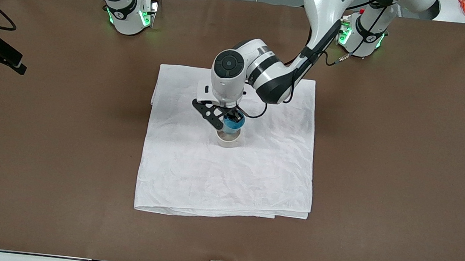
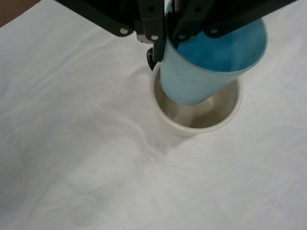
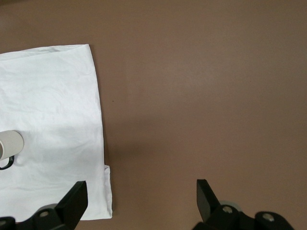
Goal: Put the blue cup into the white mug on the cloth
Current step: 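Lower the blue cup into the white mug with the left gripper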
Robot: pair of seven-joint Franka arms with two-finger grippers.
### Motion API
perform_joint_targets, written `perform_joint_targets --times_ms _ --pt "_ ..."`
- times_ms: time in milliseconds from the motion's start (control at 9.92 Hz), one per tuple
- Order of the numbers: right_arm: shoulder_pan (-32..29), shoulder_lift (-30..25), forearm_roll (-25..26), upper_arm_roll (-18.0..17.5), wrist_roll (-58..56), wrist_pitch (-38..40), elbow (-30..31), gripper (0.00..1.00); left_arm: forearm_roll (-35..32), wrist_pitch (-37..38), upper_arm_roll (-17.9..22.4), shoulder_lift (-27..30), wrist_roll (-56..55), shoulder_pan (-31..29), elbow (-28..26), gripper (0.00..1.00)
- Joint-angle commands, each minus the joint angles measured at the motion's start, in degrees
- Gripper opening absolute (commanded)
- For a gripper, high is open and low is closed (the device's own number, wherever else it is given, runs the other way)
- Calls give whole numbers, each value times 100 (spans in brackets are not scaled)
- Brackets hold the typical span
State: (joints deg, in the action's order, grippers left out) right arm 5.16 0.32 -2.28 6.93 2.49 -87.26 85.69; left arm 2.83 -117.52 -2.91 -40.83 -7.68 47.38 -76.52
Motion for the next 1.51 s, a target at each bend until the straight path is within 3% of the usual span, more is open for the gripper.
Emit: perform_joint_targets --times_ms 0,504,605,705,806,1008,1209,1310,1411 --pt "-173 -234 -45 -148 -91 -90 282 100 -28 -235 27 -153 38 43 155 0" --pt "-77 -217 -1 -148 -99 -2 273 100 -415 -597 71 -312 48 17 155 3" --pt "-77 -217 -1 -148 -99 -2 255 100 -423 -605 71 -312 48 17 146 16" --pt "-77 -217 -1 -148 -99 -2 246 100 -423 -605 71 -312 39 17 155 63" --pt "-77 -208 -1 -148 -99 -11 229 100 -432 -597 71 -251 48 0 155 70" --pt "-51 -199 139 -148 -108 -11 229 100 -406 -535 71 -14 48 -27 146 71" --pt "55 -199 289 -148 -169 -2 229 100 -380 6 37 459 56 -464 137 73" --pt "177 -190 403 -148 -413 -2 229 100 -388 306 62 749 48 -693 129 94" --pt "187 -190 447 -148 -485 103 229 100 -406 665 71 952 -39 -982 137 100"
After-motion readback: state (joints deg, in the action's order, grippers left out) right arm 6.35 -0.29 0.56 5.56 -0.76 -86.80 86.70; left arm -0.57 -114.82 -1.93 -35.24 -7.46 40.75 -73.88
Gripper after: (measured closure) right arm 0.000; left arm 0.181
